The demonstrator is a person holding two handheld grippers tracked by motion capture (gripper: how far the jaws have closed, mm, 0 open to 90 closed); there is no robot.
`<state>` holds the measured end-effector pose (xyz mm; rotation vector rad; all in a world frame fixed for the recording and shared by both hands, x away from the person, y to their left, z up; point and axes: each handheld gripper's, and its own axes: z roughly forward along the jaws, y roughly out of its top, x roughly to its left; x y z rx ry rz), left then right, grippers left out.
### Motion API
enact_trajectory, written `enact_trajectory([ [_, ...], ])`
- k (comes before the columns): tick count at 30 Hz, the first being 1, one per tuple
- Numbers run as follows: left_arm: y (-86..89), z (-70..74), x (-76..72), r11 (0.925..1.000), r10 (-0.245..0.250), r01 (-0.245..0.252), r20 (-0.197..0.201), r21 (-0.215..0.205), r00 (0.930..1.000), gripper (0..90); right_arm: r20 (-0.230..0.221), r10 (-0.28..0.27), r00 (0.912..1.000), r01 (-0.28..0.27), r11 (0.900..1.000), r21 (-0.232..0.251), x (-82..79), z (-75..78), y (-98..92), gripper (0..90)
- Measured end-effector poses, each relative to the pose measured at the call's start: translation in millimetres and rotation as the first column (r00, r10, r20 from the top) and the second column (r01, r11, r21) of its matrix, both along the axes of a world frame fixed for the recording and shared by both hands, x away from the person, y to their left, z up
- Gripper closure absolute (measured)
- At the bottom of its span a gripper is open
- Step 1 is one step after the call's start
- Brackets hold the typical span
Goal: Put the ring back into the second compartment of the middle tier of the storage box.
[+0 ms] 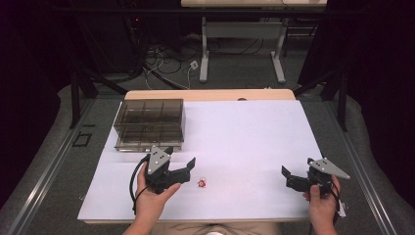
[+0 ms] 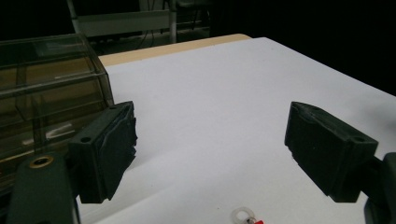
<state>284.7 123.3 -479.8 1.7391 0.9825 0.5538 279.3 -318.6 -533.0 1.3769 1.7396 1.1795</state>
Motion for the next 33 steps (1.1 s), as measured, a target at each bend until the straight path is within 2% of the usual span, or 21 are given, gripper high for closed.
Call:
enact_trajectory([
  [2,-1.2,-5.1,-0.8,0.9999,-0.011,0.011,-0.011,-0.002,0.9999,18.3,0.004,0.001,1.0,-0.001,1.0,-0.002,0.4,-0.4,0.3,0.0],
  [6,-2.2,-10.8,-1.2,0.9997,-0.025,0.025,-0.006,-0.001,0.9997,19.1,0.0,0.004,1.0,-0.004,1.0,-0.004,0.2,-0.2,0.4,0.0],
  [9,-3.8,-16.0,-1.9,0.9996,-0.027,0.027,-0.021,-0.011,0.9994,19.7,0.0,0.002,1.0,-0.002,1.0,-0.005,0.1,-0.1,0.2,0.0],
  [16,-6.9,-27.2,-3.2,0.9994,-0.035,0.035,-0.055,0.002,0.9979,20.5,-0.012,0.0,0.9999,0.0,1.0,-0.004,-0.3,0.0,1.1,0.0],
  [17,-7.5,-28.7,-3.3,0.9993,-0.037,0.038,-0.061,0.004,0.9974,21.5,0.0,0.008,1.0,-0.008,1.0,-0.011,0.5,-0.5,0.2,0.0],
  [20,-9.5,-33.1,-2.6,0.9987,-0.046,0.048,-0.072,0.017,0.9963,23.0,-0.01,0.006,0.9999,-0.007,1.0,-0.015,0.3,-0.3,-0.1,0.0],
  [24,-13.1,-38.1,-2.0,0.998,-0.06,0.061,-0.099,0.014,0.9933,25.5,0.004,0.008,1.0,-0.008,1.0,-0.003,1.6,-1.8,0.4,0.0],
  [27,-14.9,-40.3,-1.6,0.9978,-0.054,0.058,-0.117,0.032,0.9917,26.6,0.004,0.007,1.0,-0.007,1.0,-0.003,1.9,-2.0,0.4,0.0],
  [33,-19.7,-43.9,-2.4,0.9982,-0.043,0.048,-0.145,0.036,0.9885,28.6,-0.015,0.012,0.9998,-0.012,1.0,-0.009,1.4,-2.1,0.7,0.0],
])
